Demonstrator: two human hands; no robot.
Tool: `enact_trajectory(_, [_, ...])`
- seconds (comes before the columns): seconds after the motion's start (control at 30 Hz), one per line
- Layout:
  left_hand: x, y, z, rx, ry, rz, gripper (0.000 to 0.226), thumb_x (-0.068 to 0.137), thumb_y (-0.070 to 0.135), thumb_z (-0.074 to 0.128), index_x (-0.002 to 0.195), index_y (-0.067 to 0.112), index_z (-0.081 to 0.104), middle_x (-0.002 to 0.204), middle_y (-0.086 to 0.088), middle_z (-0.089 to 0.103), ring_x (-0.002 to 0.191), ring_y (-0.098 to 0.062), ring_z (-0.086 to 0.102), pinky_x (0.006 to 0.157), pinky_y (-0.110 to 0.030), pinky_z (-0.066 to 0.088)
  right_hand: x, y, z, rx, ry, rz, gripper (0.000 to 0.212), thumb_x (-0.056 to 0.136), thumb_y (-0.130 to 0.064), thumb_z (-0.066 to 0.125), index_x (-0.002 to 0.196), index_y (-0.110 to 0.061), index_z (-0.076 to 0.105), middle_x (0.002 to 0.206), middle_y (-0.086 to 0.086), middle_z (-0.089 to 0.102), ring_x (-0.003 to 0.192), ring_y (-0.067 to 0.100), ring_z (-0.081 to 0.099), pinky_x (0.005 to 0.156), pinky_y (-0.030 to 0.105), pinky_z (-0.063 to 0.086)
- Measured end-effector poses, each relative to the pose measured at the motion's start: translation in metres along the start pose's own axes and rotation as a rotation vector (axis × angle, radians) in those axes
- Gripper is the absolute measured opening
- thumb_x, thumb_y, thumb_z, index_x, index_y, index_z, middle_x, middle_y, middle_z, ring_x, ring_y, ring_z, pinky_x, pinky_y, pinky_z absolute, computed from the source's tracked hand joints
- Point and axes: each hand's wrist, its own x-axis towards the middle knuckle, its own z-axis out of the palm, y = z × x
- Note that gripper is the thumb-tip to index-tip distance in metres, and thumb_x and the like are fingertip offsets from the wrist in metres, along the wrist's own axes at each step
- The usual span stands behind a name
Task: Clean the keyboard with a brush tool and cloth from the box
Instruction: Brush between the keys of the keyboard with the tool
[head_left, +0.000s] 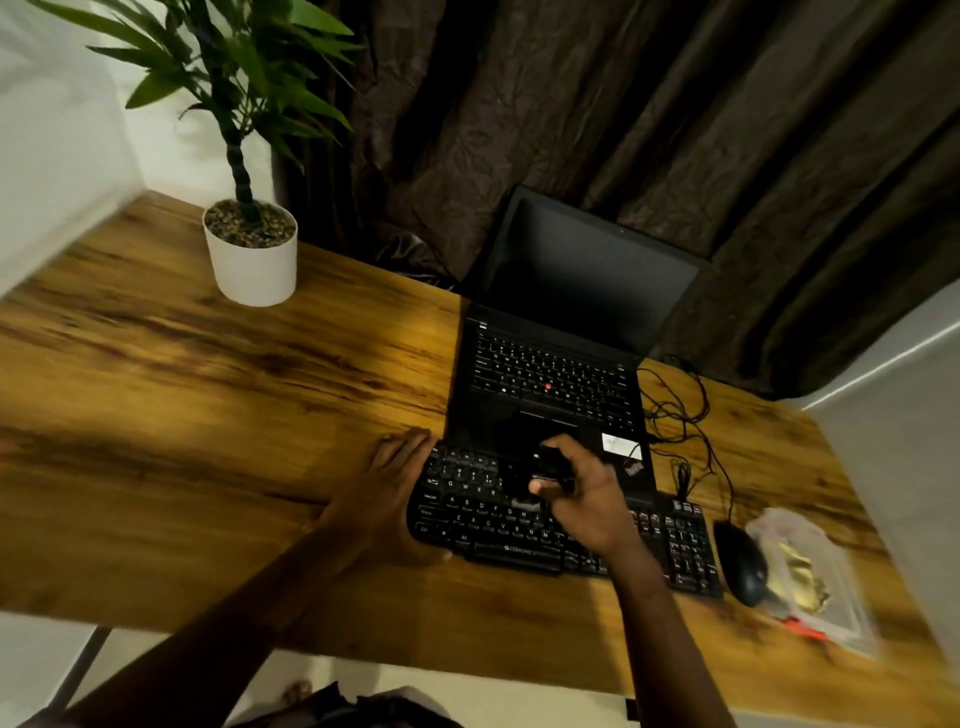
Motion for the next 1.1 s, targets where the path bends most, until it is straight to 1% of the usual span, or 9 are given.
enact_trajectory(0.13, [-0.001, 0.002, -0.002, -0.011, 0.049, 0.028, 0.142, 0.049, 0.086, 0.068, 0.157, 0.016, 0.008, 0.162, 0.004, 0.014, 0.148, -0.020, 0.008, 0.122, -0.042, 0.019, -0.005, 0.002, -0.012, 0.081, 0.019, 0.013, 0.033, 0.085, -0.003, 0.071, 0.108, -0.024, 0.060, 0.094, -0.003, 0.067, 0.082, 0.005, 0.067, 0.060, 0.021, 0.054])
enact_trajectory(0.23, [-0.001, 0.001, -0.001, -0.012, 0.035, 0.033, 0.145, 0.049, 0.091, 0.066, 0.158, 0.016, 0.007, 0.163, 0.003, 0.013, 0.149, -0.022, 0.007, 0.123, -0.044, 0.017, -0.014, 0.016, -0.030, 0.085, 0.036, 0.061, 0.033, 0.087, 0.001, 0.067, 0.110, -0.021, 0.058, 0.102, -0.001, 0.064, 0.085, 0.014, 0.067, 0.058, 0.022, 0.055])
enact_trajectory(0.3, [-0.001, 0.000, 0.000, 0.000, 0.019, 0.018, 0.147, 0.047, 0.095, 0.062, 0.158, 0.018, 0.004, 0.164, 0.004, 0.009, 0.150, -0.022, 0.003, 0.123, -0.048, 0.018, -0.017, 0.024, -0.036, 0.070, 0.055, 0.085, 0.035, 0.087, 0.002, 0.066, 0.112, -0.022, 0.057, 0.104, -0.002, 0.062, 0.087, 0.018, 0.066, 0.057, 0.022, 0.055])
enact_trajectory(0.53, [0.000, 0.001, 0.000, 0.006, 0.044, 0.034, 0.145, 0.048, 0.092, 0.066, 0.158, 0.017, 0.007, 0.162, 0.006, 0.013, 0.148, -0.019, 0.006, 0.124, -0.043, 0.015, -0.007, 0.010, -0.011, 0.107, 0.036, 0.029, 0.039, 0.085, 0.002, 0.067, 0.110, -0.025, 0.057, 0.099, -0.001, 0.066, 0.087, 0.015, 0.067, 0.062, 0.024, 0.057])
enact_trajectory(0.63, [0.000, 0.001, 0.001, -0.007, 0.038, 0.007, 0.146, 0.046, 0.092, 0.067, 0.157, 0.020, 0.006, 0.162, 0.008, 0.012, 0.148, -0.018, 0.006, 0.122, -0.045, 0.021, -0.009, 0.014, -0.017, 0.124, 0.049, 0.022, 0.042, 0.085, 0.005, 0.066, 0.112, -0.026, 0.056, 0.102, 0.000, 0.066, 0.089, 0.015, 0.068, 0.062, 0.026, 0.058])
enact_trajectory(0.77, [-0.002, 0.001, -0.001, -0.022, 0.035, 0.013, 0.146, 0.046, 0.092, 0.068, 0.158, 0.021, 0.007, 0.163, 0.007, 0.011, 0.147, -0.017, 0.005, 0.120, -0.043, 0.018, -0.019, 0.029, -0.037, 0.087, 0.089, 0.094, 0.051, 0.086, 0.006, 0.064, 0.110, -0.037, 0.052, 0.110, -0.001, 0.063, 0.094, 0.016, 0.066, 0.057, 0.020, 0.055])
enact_trajectory(0.9, [-0.004, 0.002, -0.002, -0.046, 0.033, 0.010, 0.145, 0.047, 0.090, 0.069, 0.158, 0.021, 0.007, 0.163, 0.007, 0.010, 0.147, -0.015, 0.002, 0.120, -0.042, 0.014, -0.021, 0.033, -0.037, 0.073, 0.124, 0.090, 0.053, 0.084, 0.009, 0.064, 0.114, -0.032, 0.051, 0.110, -0.002, 0.062, 0.097, 0.015, 0.064, 0.057, 0.016, 0.052])
enact_trajectory(1.0, [-0.001, 0.002, -0.002, -0.038, 0.023, 0.003, 0.147, 0.045, 0.091, 0.069, 0.158, 0.020, 0.007, 0.163, 0.006, 0.012, 0.148, -0.018, 0.005, 0.121, -0.048, 0.019, -0.016, 0.024, -0.020, 0.131, 0.095, 0.066, 0.052, 0.084, 0.010, 0.064, 0.116, -0.030, 0.052, 0.108, -0.004, 0.063, 0.093, 0.016, 0.067, 0.060, 0.020, 0.056])
enact_trajectory(1.1, [-0.003, 0.004, -0.004, -0.036, 0.019, 0.014, 0.146, 0.047, 0.089, 0.071, 0.159, 0.019, 0.007, 0.163, 0.007, 0.010, 0.147, -0.018, 0.005, 0.120, -0.046, 0.016, -0.015, 0.020, -0.010, 0.179, 0.084, 0.024, 0.051, 0.087, 0.007, 0.063, 0.125, -0.024, 0.048, 0.109, 0.001, 0.063, 0.089, 0.020, 0.069, 0.059, 0.024, 0.056])
